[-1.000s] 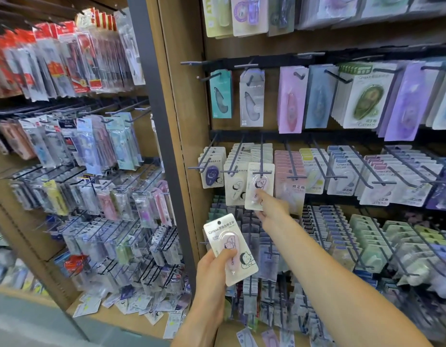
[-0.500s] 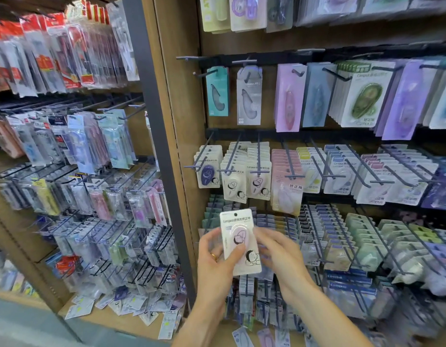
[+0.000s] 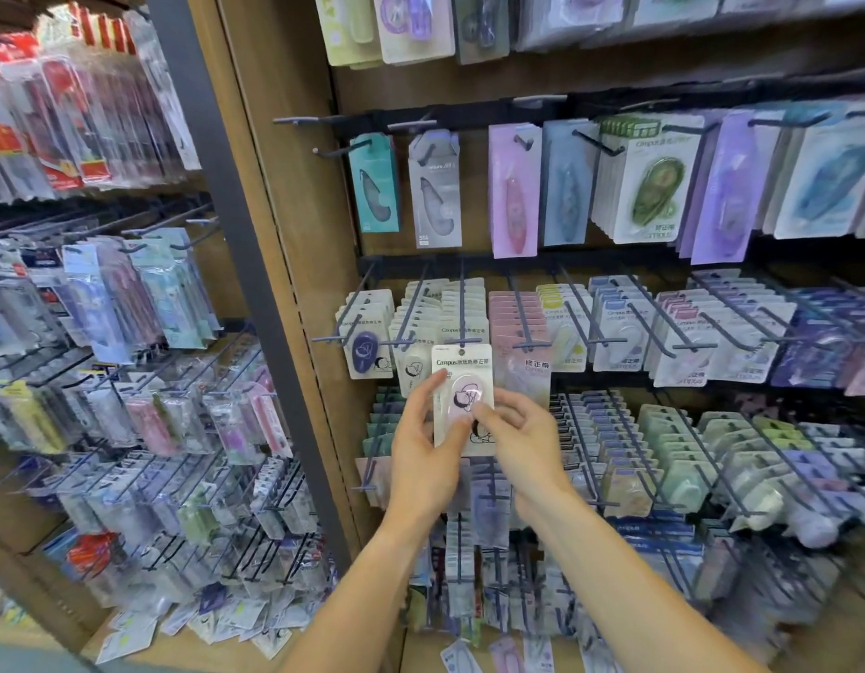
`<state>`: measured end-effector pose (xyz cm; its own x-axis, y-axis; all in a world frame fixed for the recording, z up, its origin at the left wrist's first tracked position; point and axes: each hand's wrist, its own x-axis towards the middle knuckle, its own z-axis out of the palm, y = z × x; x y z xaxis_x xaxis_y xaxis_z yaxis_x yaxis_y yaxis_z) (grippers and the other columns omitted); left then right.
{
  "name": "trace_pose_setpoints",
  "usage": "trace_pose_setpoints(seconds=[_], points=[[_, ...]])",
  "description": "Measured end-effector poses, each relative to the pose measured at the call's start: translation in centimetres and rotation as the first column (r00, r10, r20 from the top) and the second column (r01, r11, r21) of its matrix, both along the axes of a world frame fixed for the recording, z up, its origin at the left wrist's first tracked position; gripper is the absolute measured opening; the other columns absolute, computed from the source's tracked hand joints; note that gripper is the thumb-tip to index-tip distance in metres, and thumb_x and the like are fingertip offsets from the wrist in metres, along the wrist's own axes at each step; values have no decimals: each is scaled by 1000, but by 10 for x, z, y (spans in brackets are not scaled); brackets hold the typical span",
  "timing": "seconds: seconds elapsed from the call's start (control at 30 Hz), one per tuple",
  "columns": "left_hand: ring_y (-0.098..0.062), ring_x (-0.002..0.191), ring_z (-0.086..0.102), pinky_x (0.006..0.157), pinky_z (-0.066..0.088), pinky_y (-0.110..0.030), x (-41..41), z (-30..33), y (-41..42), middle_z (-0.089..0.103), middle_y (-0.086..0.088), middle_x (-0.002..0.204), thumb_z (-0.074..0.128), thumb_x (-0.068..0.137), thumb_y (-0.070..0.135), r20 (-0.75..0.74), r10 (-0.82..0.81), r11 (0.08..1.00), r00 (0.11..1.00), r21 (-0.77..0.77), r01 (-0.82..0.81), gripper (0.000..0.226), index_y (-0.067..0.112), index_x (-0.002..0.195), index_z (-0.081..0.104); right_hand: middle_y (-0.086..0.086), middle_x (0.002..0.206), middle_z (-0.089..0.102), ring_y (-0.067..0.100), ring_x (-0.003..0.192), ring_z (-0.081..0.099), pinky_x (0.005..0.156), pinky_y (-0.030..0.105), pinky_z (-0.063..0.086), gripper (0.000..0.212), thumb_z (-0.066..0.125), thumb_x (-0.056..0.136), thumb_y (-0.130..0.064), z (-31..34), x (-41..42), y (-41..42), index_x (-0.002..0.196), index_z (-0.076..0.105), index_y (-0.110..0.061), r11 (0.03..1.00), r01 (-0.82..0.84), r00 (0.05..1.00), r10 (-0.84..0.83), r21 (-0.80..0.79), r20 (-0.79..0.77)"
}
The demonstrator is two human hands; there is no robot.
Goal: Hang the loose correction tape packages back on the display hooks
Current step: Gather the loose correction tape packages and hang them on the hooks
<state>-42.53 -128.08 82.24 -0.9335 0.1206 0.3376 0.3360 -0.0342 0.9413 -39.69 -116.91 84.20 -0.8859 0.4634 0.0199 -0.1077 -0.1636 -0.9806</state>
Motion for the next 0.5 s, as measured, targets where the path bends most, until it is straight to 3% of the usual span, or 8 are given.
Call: trace_pose_setpoints(seconds=[0.23, 0.33, 0.4, 0.5], points=[[-6, 131, 59, 110, 53, -40, -19, -6, 8, 56, 17, 147, 70, 100, 20, 26, -12, 1000, 1000, -27, 12, 53, 41, 146, 54, -2, 99, 78, 1, 82, 73, 64, 12, 52, 15, 72, 95, -12, -2, -15, 4, 110, 71, -17, 997, 81, 996, -81, 3, 28], [-20, 129, 59, 110, 50, -44, -36, -1, 13, 57, 4, 147, 67, 102, 27, 4, 67, 975, 998, -212, -64, 54, 42, 150, 48, -3, 98, 73, 4, 83, 66, 66, 19, 47, 18, 78, 91, -21, -1, -35, 4, 106, 70, -17, 988, 153, 983, -150, -17, 109], [-24, 142, 50, 116, 44, -45, -47, 3, 16, 51, 0, 157, 60, 105, 32, -48, 74, 926, 996, -366, -86, 58, 40, 158, 38, 1, 107, 74, 15, 90, 68, 75, 29, 52, 20, 82, 87, -24, -1, -54, 2, 102, 74, -15, 974, 212, 966, -196, -79, 171], [-30, 138, 53, 108, 47, -44, -60, 5, 19, 54, -9, 154, 47, 109, 43, -119, 73, 801, 990, -585, -129, 59, 38, 164, 24, 4, 118, 74, 26, 99, 70, 92, 43, 59, 52, 87, 81, -30, 0, -76, -3, 128, 68, -19, 941, 272, 946, -224, -200, 233]])
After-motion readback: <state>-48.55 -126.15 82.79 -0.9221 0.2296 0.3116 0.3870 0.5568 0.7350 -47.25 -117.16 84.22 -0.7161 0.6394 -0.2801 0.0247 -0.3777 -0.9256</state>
